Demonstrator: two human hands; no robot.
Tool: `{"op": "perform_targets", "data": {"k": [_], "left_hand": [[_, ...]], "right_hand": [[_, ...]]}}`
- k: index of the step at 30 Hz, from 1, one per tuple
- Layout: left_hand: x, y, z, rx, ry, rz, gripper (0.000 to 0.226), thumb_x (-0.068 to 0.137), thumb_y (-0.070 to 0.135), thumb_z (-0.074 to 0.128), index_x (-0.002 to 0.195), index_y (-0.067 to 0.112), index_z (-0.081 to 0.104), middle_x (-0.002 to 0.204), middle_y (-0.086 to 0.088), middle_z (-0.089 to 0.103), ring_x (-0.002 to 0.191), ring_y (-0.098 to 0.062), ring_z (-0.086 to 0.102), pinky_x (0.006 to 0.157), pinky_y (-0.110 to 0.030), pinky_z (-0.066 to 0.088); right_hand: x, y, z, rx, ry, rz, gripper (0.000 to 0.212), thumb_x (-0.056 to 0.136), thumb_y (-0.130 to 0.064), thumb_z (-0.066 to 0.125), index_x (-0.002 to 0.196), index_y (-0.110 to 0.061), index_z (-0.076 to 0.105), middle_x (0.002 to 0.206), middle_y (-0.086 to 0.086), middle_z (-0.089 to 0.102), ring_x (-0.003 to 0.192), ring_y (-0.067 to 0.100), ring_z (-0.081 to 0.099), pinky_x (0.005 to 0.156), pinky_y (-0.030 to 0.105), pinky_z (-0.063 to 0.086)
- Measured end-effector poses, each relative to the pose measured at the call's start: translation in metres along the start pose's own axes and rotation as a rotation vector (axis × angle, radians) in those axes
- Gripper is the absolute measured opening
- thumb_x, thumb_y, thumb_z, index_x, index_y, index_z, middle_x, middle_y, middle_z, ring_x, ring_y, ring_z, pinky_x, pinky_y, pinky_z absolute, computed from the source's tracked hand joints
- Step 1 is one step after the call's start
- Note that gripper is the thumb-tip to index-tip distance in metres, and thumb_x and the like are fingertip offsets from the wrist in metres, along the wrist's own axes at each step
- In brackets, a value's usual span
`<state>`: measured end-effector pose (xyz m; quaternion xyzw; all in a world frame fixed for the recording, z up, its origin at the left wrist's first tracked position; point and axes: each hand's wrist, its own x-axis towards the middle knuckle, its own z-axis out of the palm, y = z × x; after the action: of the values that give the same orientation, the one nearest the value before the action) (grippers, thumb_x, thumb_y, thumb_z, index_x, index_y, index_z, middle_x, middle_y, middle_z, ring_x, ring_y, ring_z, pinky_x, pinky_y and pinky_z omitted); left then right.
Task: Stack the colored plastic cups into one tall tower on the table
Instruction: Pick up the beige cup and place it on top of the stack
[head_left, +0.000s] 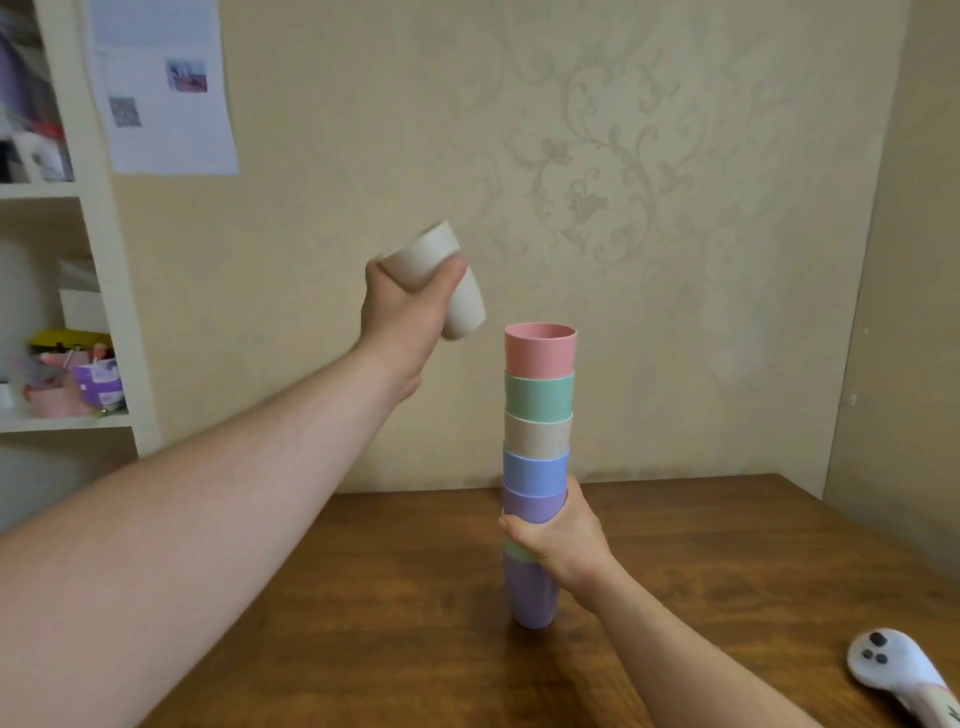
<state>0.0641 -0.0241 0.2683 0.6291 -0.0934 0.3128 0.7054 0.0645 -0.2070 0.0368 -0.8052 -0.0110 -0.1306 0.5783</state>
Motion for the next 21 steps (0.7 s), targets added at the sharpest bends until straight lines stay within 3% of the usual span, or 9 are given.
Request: {"op": "perform_targets", "data": {"k": [3,6,8,11,15,17,21], "left_hand": [[0.001,0.030,0.025,-0.039,-0.109,0.021,0.082,0.066,0.057,0.089,0.131,0.025,0.050,0.122,0.009,0.068,0.113,-0.012,0.070,0.104,-0.046,0.060],[-0.011,0.033,0.045,0.077,-0.216,0.023,0.095,0.079,0.047,0.093,0.155,0.025,0.040,0.135,0.006,0.063,0.122,-0.016,0.066,0.109,-0.040,0.055],[-0.021,0.025,0.052,0.166,-0.296,0.022,0.094,0.088,0.036,0.090,0.162,0.032,0.033,0.140,0.001,0.059,0.121,-0.017,0.064,0.100,-0.030,0.053],[-0.030,0.005,0.054,0.271,-0.436,-0.027,0.082,0.087,0.024,0.090,0.154,0.037,0.044,0.135,0.001,0.061,0.105,-0.008,0.066,0.078,-0.021,0.054],[-0.035,-0.004,0.055,0.235,-0.446,-0.052,0.087,0.089,0.024,0.088,0.157,0.043,0.038,0.135,0.003,0.060,0.107,-0.008,0.067,0.077,-0.022,0.055],[-0.035,-0.003,0.057,0.246,-0.443,-0.054,0.096,0.089,0.027,0.088,0.163,0.045,0.029,0.138,0.004,0.057,0.112,-0.014,0.066,0.080,-0.024,0.055],[-0.037,-0.010,0.054,0.270,-0.444,-0.039,0.118,0.088,0.032,0.090,0.171,0.046,0.006,0.149,0.005,0.054,0.128,-0.018,0.063,0.103,-0.033,0.055]], "right_hand": [[0.000,0.000,0.000,-0.030,0.004,-0.015,0.080,0.055,-0.061,0.091,0.125,-0.037,0.059,0.125,-0.004,0.073,0.107,0.018,0.075,0.094,0.047,0.066],[0.002,0.003,0.002,-0.039,0.006,-0.023,0.080,0.055,-0.062,0.091,0.125,-0.038,0.059,0.129,-0.002,0.070,0.105,0.017,0.076,0.093,0.046,0.066],[0.004,0.005,0.003,-0.038,0.005,-0.023,0.081,0.056,-0.062,0.092,0.125,-0.038,0.059,0.132,-0.001,0.069,0.104,0.016,0.076,0.093,0.046,0.066],[0.005,0.005,0.003,-0.038,0.008,-0.034,0.082,0.056,-0.061,0.092,0.127,-0.039,0.058,0.135,-0.002,0.067,0.104,0.014,0.076,0.094,0.045,0.066],[0.007,0.007,0.004,-0.020,-0.002,-0.054,0.085,0.056,-0.061,0.093,0.130,-0.040,0.058,0.138,0.000,0.065,0.107,0.015,0.075,0.094,0.044,0.067],[0.008,0.008,0.005,-0.012,0.004,-0.056,0.086,0.056,-0.061,0.094,0.131,-0.040,0.058,0.139,0.000,0.065,0.107,0.015,0.075,0.095,0.045,0.067],[0.007,0.007,0.005,0.001,-0.002,-0.067,0.085,0.056,-0.059,0.093,0.131,-0.039,0.058,0.139,0.001,0.064,0.107,0.014,0.075,0.094,0.042,0.067]]}}
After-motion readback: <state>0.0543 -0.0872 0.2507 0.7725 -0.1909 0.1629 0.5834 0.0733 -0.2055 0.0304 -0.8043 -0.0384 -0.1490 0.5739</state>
